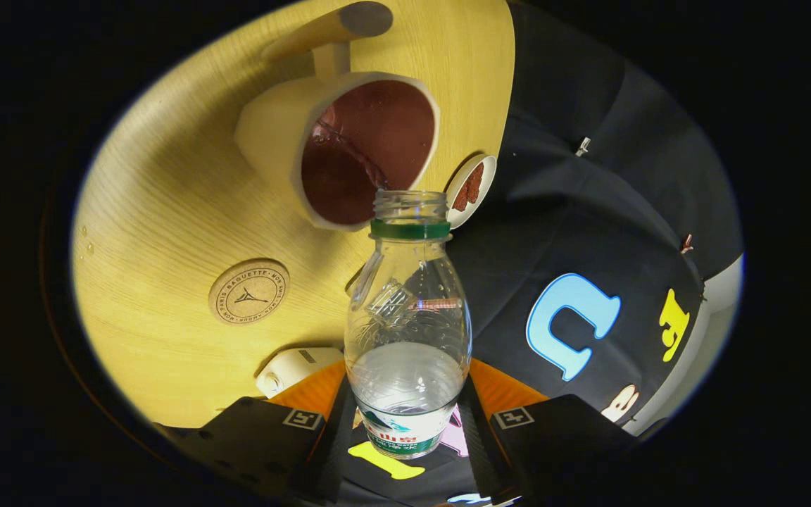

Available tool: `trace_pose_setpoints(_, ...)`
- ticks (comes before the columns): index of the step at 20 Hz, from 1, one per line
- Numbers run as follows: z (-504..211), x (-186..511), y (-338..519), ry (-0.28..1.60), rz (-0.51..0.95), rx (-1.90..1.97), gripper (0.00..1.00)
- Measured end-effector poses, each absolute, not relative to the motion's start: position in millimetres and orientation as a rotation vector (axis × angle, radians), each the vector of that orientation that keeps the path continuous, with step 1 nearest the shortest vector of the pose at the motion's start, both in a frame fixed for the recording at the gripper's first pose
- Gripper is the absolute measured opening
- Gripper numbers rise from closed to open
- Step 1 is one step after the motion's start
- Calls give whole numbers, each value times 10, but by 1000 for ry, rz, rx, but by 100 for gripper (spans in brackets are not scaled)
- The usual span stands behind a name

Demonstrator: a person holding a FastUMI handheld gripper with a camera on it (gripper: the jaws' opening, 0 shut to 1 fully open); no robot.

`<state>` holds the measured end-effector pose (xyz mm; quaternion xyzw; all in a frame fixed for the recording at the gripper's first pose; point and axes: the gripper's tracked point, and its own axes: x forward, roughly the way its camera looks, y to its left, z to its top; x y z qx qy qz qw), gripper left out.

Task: Take the bottle from table, then pour the juice into the cup, finally place the bottle on the coaster

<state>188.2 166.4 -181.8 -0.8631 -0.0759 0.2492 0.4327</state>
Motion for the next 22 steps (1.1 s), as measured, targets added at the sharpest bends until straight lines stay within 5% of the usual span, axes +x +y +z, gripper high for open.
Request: trace_pose_setpoints(22, -1755, 1923, 1686, -270, 653, -2269, 73)
